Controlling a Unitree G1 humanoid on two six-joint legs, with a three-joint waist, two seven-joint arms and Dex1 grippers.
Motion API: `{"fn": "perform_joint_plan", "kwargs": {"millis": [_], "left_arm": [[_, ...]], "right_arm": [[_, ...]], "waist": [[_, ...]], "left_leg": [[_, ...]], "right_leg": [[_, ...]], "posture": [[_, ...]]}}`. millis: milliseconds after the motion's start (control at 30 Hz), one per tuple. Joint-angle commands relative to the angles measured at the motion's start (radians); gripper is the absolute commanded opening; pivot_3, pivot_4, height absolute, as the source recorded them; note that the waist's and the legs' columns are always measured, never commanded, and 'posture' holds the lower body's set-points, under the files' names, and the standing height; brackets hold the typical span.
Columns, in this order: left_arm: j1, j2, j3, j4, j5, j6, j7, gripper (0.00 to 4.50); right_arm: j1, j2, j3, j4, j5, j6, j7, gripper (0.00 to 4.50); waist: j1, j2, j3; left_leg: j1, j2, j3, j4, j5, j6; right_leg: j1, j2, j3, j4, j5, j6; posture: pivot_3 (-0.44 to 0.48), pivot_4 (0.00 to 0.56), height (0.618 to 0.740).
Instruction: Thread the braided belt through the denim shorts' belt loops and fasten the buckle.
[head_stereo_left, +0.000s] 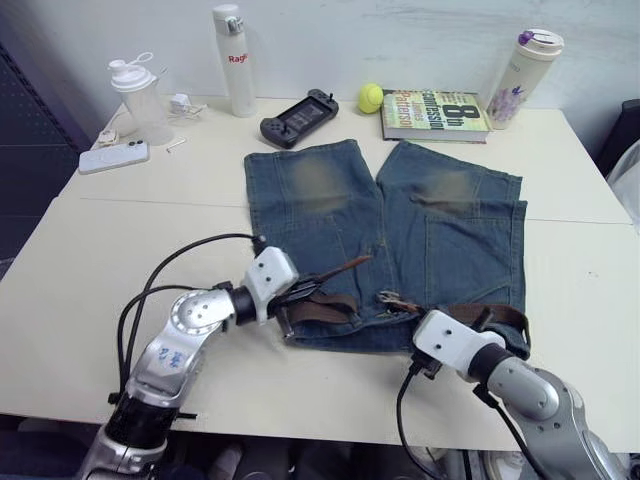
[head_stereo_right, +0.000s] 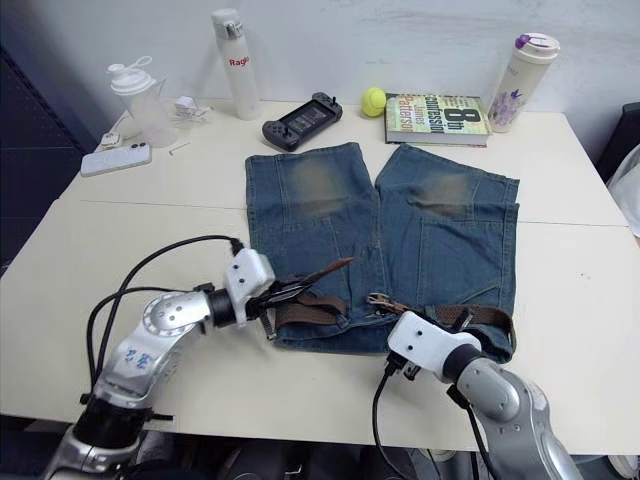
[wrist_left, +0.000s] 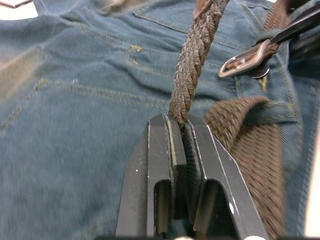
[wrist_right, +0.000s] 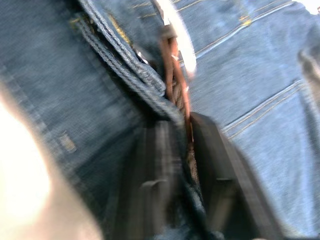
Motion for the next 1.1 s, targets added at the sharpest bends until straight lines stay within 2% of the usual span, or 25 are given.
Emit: {"fn": "perform_joint_plan", "kwargs": {"millis": [33, 133, 233, 433, 600, 733, 867, 1100], "left_arm": [[-0.032, 0.045, -0.070, -0.021, 0.036, 0.047, -0.061, 0.00], [-0.032, 0.099, -0.104, -0.064, 0.039, 0.131, -0.104, 0.00], [-0.025, 0.120, -0.114, -0.101, 0.052, 0.209, -0.091, 0.00], [-0.052, 0.081, -0.121, -0.119, 0.047, 0.354, -0.043, 0.00], [-0.040, 0.098, -0.140, -0.158, 0.030, 0.325, -0.085, 0.00], [-0.022, 0.147, -0.132, -0.139, 0.059, 0.287, -0.094, 0.00], [-0.055, 0.128, -0.093, -0.113, 0.028, 0.307, -0.090, 0.00], [-0.098, 0.120, -0.125, -0.043, 0.059, 0.227, -0.102, 0.00]], "right_arm": [[-0.060, 0.015, 0.000, -0.084, 0.012, 0.057, 0.024, 0.08], [-0.131, 0.048, 0.015, -0.113, 0.028, 0.191, 0.047, 0.08], [-0.187, 0.076, 0.029, -0.136, 0.027, 0.320, 0.047, 0.08], [-0.241, 0.064, 0.079, -0.158, 0.030, 0.428, 0.043, 0.08], [-0.259, 0.059, 0.089, -0.162, 0.036, 0.480, 0.021, 0.08], [-0.258, 0.036, 0.083, -0.150, 0.040, 0.482, 0.019, 0.08], [-0.239, -0.009, 0.103, -0.155, 0.051, 0.449, 0.031, 0.08], [-0.224, -0.052, 0.149, -0.169, 0.077, 0.391, 0.043, 0.08]], "waist": [[-0.005, 0.000, 0.000], [-0.016, 0.000, 0.000], [-0.020, 0.000, 0.000], [-0.021, 0.000, 0.000], [-0.021, 0.000, 0.000], [-0.022, 0.000, 0.000], [-0.022, 0.000, 0.000], [-0.022, 0.000, 0.000]], "left_leg": [[0.000, 0.000, 0.000, 0.000, 0.000, 0.000], [0.000, 0.001, 0.001, -0.002, 0.000, 0.000], [-0.001, 0.001, 0.000, -0.002, 0.000, -0.001], [-0.001, 0.000, 0.000, -0.001, 0.000, 0.000], [0.000, 0.001, 0.000, -0.001, 0.000, -0.001], [-0.001, 0.001, 0.000, -0.001, 0.000, -0.001], [-0.001, 0.000, 0.000, -0.001, 0.000, 0.000], [-0.001, 0.001, 0.000, -0.001, 0.000, 0.000]], "right_leg": [[-0.001, 0.000, 0.001, 0.000, 0.000, 0.000], [-0.001, 0.001, 0.001, 0.003, 0.000, 0.000], [-0.001, 0.001, 0.001, 0.003, -0.001, -0.001], [-0.001, 0.000, 0.001, 0.004, -0.001, -0.001], [-0.001, 0.000, 0.001, 0.004, -0.001, -0.001], [-0.001, 0.000, 0.001, 0.004, -0.001, -0.001], [-0.001, 0.000, 0.001, 0.004, -0.001, -0.001], [-0.001, 0.000, 0.001, 0.003, -0.001, -0.001]], "posture": [[0.000, 0.150, 0.740], [0.000, 0.150, 0.740], [0.000, 0.150, 0.740], [0.000, 0.150, 0.740], [0.000, 0.150, 0.740], [0.000, 0.150, 0.740], [0.000, 0.150, 0.740], [0.000, 0.150, 0.740]]}}
